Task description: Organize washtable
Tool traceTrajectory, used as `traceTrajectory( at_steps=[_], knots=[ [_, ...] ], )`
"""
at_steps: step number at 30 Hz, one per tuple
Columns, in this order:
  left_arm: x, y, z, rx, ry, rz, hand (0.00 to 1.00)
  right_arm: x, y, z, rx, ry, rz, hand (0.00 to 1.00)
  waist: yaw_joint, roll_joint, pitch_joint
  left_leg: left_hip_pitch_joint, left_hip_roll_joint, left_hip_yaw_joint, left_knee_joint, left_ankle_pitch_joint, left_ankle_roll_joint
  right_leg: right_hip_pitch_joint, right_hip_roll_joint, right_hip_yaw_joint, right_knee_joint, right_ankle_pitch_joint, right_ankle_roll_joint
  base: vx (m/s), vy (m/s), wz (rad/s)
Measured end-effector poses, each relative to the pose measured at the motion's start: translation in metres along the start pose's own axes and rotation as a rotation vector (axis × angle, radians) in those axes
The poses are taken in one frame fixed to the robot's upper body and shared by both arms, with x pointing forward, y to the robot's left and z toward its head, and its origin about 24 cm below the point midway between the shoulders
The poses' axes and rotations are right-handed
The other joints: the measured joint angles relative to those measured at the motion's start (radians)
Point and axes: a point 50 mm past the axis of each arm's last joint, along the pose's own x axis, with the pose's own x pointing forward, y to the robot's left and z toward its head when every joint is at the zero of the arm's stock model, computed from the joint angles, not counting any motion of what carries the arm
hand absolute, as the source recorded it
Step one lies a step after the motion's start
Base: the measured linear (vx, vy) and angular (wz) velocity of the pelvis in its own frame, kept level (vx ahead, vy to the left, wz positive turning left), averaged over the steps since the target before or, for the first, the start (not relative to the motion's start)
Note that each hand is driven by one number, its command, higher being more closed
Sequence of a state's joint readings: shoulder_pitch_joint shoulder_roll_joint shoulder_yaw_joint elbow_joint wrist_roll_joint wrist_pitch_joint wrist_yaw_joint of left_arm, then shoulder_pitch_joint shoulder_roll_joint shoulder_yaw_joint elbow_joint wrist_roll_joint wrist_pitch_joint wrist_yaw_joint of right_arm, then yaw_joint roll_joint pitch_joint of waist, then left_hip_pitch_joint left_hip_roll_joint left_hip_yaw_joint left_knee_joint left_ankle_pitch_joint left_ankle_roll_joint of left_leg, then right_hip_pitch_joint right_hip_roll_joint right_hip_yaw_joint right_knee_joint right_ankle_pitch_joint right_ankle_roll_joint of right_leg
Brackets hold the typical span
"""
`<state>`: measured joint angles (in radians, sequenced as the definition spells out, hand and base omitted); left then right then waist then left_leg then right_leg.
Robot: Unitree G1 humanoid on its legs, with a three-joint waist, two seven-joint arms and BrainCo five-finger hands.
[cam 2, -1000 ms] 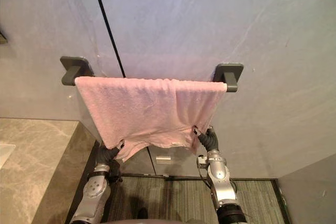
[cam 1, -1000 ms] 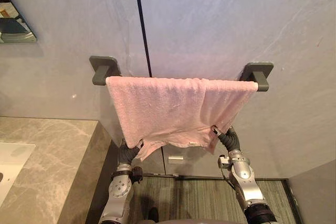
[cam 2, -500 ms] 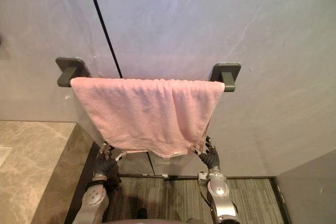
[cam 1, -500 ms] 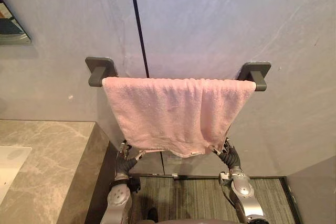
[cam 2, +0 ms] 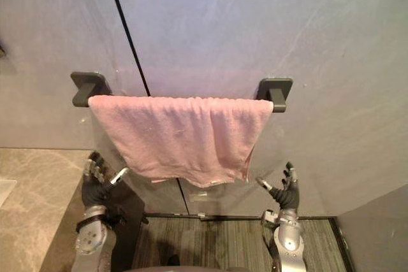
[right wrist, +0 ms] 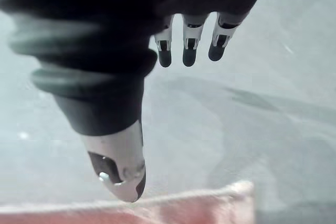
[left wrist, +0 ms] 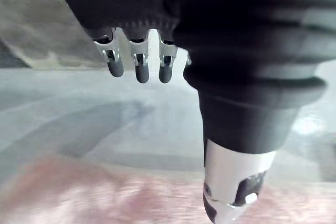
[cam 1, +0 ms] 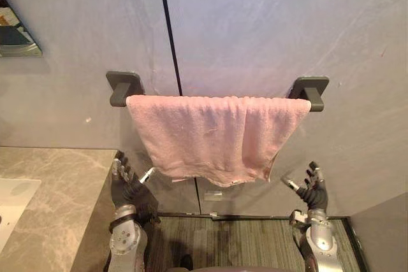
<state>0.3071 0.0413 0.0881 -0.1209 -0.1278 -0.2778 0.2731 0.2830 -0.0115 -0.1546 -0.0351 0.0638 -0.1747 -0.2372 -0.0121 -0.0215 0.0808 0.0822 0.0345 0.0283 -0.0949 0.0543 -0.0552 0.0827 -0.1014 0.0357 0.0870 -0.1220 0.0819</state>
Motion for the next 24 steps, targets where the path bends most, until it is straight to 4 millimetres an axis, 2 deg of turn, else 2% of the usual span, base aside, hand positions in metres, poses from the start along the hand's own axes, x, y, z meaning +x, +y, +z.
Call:
traceTrajectory(
  at_steps=[1, 3, 5, 6, 7, 8, 10, 13, 16, 19, 20, 23, 24],
  knots=[
    [0.001, -0.001, 0.005, -0.008, -0.026, -0.001, 0.00, 0.001, -0.001, 0.006, 0.013, -0.024, -0.009, 0.00, 0.000, 0.000, 0.000, 0.000, 0.000, 0.000, 0.000, 0.000, 0.000, 0.000, 0.000, 0.001, 0.000, 0.000, 0.000, 0.04, -0.008, -0.08],
    [0.003, -0.003, 0.031, -0.041, -0.143, 0.004, 0.00, 0.002, -0.004, 0.037, 0.051, -0.167, -0.038, 0.00, -0.002, 0.000, 0.000, 0.002, -0.001, 0.002, 0.000, -0.001, 0.001, 0.000, -0.001, 0.004, -0.002, -0.001, 0.000, 0.03, -0.009, -0.04],
    [0.003, -0.004, 0.044, -0.060, -0.209, 0.009, 0.00, 0.002, -0.007, 0.059, 0.073, -0.272, -0.054, 0.00, -0.002, 0.000, 0.000, 0.004, -0.002, 0.002, 0.000, -0.003, 0.001, 0.002, -0.001, 0.004, -0.002, -0.001, 0.000, 0.00, 0.000, 0.00],
    [0.003, -0.003, 0.052, -0.070, -0.245, 0.020, 0.00, 0.002, -0.008, 0.072, 0.087, -0.338, -0.060, 0.00, -0.003, 0.000, 0.000, 0.005, -0.002, 0.003, 0.000, -0.003, 0.001, 0.003, -0.001, 0.004, -0.002, -0.001, 0.000, 0.00, 0.000, 0.00],
    [0.003, 0.001, 0.065, -0.079, -0.310, 0.038, 0.00, -0.001, -0.010, 0.096, 0.110, -0.452, -0.069, 0.00, -0.004, 0.000, 0.000, 0.010, -0.002, 0.003, 0.000, -0.003, 0.001, 0.007, 0.000, 0.005, -0.002, -0.001, 0.000, 0.00, 0.000, 0.00],
    [0.003, 0.003, 0.071, -0.081, -0.336, 0.046, 0.00, -0.002, -0.011, 0.104, 0.119, -0.497, -0.073, 0.00, -0.005, 0.000, 0.000, 0.012, -0.002, 0.003, 0.000, -0.003, 0.001, 0.010, 0.000, 0.005, -0.002, -0.001, 0.000, 0.00, 0.000, 0.00],
    [-0.001, 0.012, 0.097, -0.099, -0.475, 0.088, 0.00, -0.010, -0.015, 0.140, 0.172, -0.704, -0.077, 0.00, -0.011, 0.001, 0.000, 0.033, -0.002, 0.005, 0.000, -0.008, 0.001, 0.029, 0.000, 0.009, -0.004, -0.001, 0.000, -0.02, -0.011, -0.04],
    [-0.008, 0.015, 0.122, -0.123, -0.616, 0.088, 0.00, -0.022, -0.013, 0.170, 0.318, -0.893, -0.026, 0.00, -0.014, 0.002, -0.001, 0.039, -0.003, 0.005, 0.000, -0.008, 0.002, 0.034, 0.000, 0.012, -0.003, -0.002, 0.001, -0.06, -0.012, -0.02],
    [-0.015, 0.015, 0.138, -0.173, -0.701, 0.064, 0.00, -0.025, -0.001, 0.182, 0.443, -0.956, 0.113, 0.00, -0.024, 0.005, -0.001, 0.041, -0.004, 0.005, 0.000, -0.012, -0.003, 0.034, 0.000, 0.014, -0.001, -0.004, 0.002, -0.08, -0.013, 0.01],
    [-0.019, 0.010, 0.149, -0.298, -0.741, -0.036, 0.00, -0.031, 0.021, 0.190, 0.636, -0.963, 0.391, 0.00, -0.027, 0.016, -0.010, 0.041, -0.004, 0.005, 0.000, -0.012, -0.003, 0.033, 0.000, 0.015, -0.001, -0.004, 0.002, -0.06, -0.015, -0.01],
    [-0.021, 0.002, 0.151, -0.377, -0.731, -0.141, 0.00, -0.035, 0.037, 0.192, 0.707, -0.935, 0.566, 0.00, -0.027, 0.023, -0.016, 0.041, -0.005, 0.005, 0.000, -0.011, -0.004, 0.033, -0.001, 0.015, -0.001, -0.004, 0.002, 0.00, 0.000, 0.00],
    [-0.021, -0.015, 0.150, -0.487, -0.685, -0.333, 0.00, -0.041, 0.057, 0.193, 0.762, -0.878, 0.791, 0.00, -0.022, 0.030, -0.020, 0.040, -0.005, 0.003, 0.000, -0.007, 0.002, 0.033, 0.000, 0.014, 0.000, -0.004, 0.002, 0.00, 0.000, 0.00],
    [-0.023, -0.026, 0.149, -0.561, -0.647, -0.460, 0.00, -0.045, 0.069, 0.192, 0.789, -0.827, 0.942, 0.00, -0.022, 0.030, -0.021, 0.040, -0.004, 0.002, 0.000, -0.006, 0.002, 0.033, 0.000, 0.014, 0.001, -0.003, 0.002, 0.00, 0.000, 0.00]
  ],
)
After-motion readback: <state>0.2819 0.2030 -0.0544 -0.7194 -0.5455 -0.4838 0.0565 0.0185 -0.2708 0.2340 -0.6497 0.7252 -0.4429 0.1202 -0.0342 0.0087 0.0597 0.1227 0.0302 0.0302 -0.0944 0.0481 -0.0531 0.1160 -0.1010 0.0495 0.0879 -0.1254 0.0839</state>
